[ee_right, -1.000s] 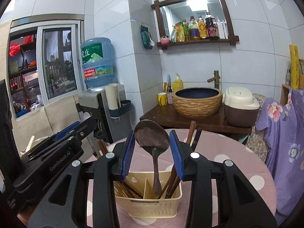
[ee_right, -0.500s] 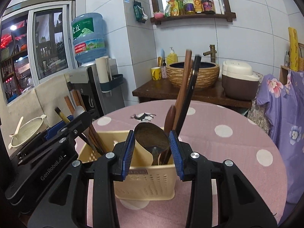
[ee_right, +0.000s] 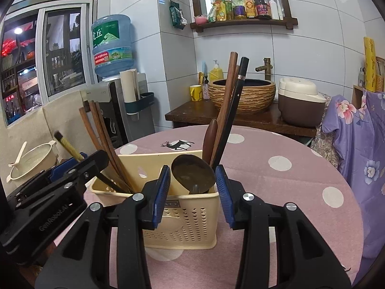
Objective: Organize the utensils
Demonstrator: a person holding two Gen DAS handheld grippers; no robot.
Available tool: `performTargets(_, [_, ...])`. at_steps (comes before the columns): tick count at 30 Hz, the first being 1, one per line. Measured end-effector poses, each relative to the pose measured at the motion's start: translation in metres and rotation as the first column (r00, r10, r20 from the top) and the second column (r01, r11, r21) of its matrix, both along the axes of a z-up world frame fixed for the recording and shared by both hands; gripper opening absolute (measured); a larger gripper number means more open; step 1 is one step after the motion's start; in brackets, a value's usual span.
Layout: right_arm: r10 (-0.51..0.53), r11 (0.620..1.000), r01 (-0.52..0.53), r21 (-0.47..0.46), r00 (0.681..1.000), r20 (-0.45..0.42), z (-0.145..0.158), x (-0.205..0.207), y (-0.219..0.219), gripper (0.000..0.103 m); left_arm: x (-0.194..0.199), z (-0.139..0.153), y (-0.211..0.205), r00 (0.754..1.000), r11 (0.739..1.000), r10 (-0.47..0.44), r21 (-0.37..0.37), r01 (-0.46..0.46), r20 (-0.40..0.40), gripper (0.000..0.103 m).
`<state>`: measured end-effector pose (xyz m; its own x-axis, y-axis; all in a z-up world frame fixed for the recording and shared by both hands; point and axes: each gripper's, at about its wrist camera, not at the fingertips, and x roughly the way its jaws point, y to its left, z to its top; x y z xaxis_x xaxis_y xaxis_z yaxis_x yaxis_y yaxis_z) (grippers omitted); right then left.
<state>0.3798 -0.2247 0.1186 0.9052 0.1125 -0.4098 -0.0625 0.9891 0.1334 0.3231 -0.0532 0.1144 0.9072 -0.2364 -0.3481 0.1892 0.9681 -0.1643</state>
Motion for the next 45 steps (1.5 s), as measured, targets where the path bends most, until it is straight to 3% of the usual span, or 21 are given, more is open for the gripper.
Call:
performTargets(2, [0.008,1.0,-0.008,0.009,1.0,0.022,0.003,-0.011,0.0,0.059,-0.011,0.003,0.007,1.0,1.0,0.004,-0.013,-0.003,0.025,0.068])
performTargets(8, [-0.021,1.0,0.022,-0.016,0.999,0.049,0.001,-0.052,0.002,0.088,-0.05,0.003,0.026,0.994,0.999,0.033,0.001,-0.034,0.109,0.097])
performTargets(11, [-0.036,0.999,0.037,-0.029,0.998,0.061,-0.003,-0.078,0.001,0.096,-0.071,-0.003,0.037,0.992,0.999,0.041,0.008,-0.043,0.116,0.097])
performTargets(23, [-0.194,0.977,0.202,-0.068,0.975,0.106,-0.061,-0.209,0.01,0.097,-0.176,-0.05,0.08,0.985,0.987,0.153,-0.062,-0.149,0.083,0.098])
performTargets(29, [-0.188,0.977,0.199,-0.073,0.973,0.132,-0.091,-0.283,0.028,0.097,-0.242,-0.079,0.077,0.971,0.977,0.21,-0.007,-0.211,0.115,0.098])
performTargets(33, [-0.207,0.972,0.225,-0.074,0.96,0.189,-0.099,-0.328,0.033,0.097,-0.279,-0.098,0.068,0.974,0.978,0.194,0.052,-0.201,0.117,0.098])
performTargets(37, [-0.201,0.974,0.215,-0.069,0.965,0.168,-0.105,-0.353,0.034,0.097,-0.302,-0.111,0.066,0.985,0.989,0.136,0.045,-0.142,0.11,0.098])
performTargets(45, [-0.211,0.976,0.217,-0.029,0.967,0.144,-0.113,-0.377,0.031,0.097,-0.318,-0.113,0.079,0.971,0.98,0.198,-0.01,-0.198,0.138,0.098])
